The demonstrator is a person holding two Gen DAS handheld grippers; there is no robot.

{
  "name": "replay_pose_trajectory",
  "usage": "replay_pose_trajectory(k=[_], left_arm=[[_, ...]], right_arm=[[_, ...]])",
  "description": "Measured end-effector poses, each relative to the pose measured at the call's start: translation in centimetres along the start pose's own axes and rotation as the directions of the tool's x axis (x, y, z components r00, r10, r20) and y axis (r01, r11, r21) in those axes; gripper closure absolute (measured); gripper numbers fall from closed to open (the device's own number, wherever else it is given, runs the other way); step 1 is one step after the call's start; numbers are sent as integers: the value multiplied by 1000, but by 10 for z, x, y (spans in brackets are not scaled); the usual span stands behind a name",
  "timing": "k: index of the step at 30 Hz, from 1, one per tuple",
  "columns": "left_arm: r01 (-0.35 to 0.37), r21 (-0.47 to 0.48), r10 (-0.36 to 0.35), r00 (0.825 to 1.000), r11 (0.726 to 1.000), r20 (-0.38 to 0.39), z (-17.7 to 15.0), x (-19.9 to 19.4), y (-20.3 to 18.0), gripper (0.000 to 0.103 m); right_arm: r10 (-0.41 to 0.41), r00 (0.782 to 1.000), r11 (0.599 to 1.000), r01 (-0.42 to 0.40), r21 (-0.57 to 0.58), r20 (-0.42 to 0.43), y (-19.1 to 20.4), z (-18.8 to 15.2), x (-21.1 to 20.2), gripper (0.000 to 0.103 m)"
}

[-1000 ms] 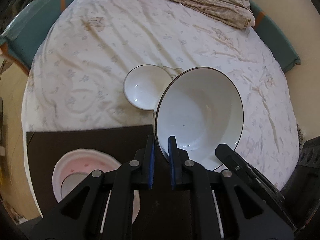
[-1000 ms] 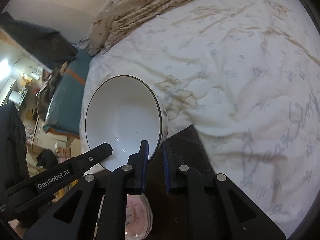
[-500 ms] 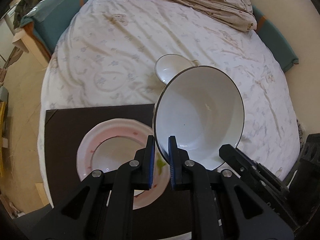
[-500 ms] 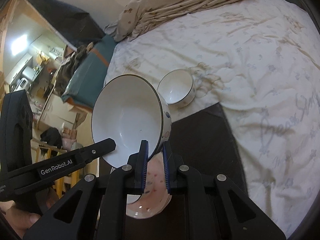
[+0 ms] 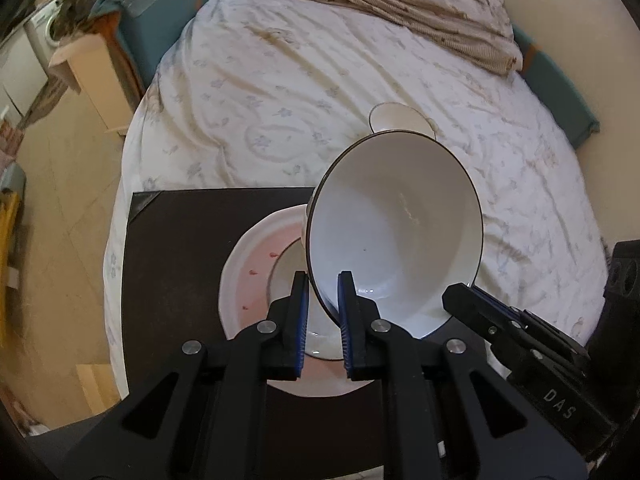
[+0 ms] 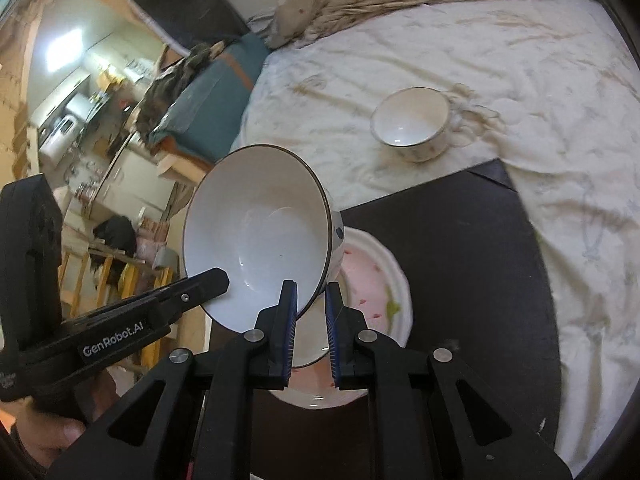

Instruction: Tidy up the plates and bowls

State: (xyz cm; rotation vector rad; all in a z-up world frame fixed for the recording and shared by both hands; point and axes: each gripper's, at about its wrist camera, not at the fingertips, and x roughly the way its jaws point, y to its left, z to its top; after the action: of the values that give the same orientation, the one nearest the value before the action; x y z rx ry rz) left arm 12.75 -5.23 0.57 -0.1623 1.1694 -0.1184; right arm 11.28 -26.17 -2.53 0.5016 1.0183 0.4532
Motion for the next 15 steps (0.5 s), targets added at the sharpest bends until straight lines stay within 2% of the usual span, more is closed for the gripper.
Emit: replay_pose_trajectory(k=[2, 6, 9, 10, 11, 12, 14, 15], left_arm=[[23, -9, -23, 1000, 1000, 7, -4, 1, 14, 92], [-3, -5, 3, 1000, 1000, -1, -11, 9, 27, 92], [-19, 2, 19, 1000, 1000, -15, -15, 17, 31, 91], [-3, 5, 3, 1000, 1000, -22, -16, 21, 32, 91], [47, 18, -47, 998, 999, -32, -19, 25, 29, 91], [73, 39, -73, 997, 997, -18, -21, 24, 24, 94], [43, 139, -51, 997, 989, 57, -23, 20, 9, 96], [-27, 167, 16, 998, 986, 69, -23, 27, 6, 96]], right_arm=[[13, 1000, 1000, -12, -24, 5, 7, -3, 1, 88], [53, 999, 998, -53, -26, -14, 16, -10, 10, 88], [29, 998, 999, -31, -41, -52, 22, -17, 24, 88], [21, 998, 999, -24, -43, -61, 22, -19, 26, 88], [15, 997, 999, -18, -43, -72, 23, -22, 29, 88], [12, 997, 999, -16, -42, -83, 22, -24, 30, 90], [63, 994, 997, -66, -32, -86, 23, -27, 28, 89], [62, 995, 997, -65, -41, -76, 26, -27, 25, 89]])
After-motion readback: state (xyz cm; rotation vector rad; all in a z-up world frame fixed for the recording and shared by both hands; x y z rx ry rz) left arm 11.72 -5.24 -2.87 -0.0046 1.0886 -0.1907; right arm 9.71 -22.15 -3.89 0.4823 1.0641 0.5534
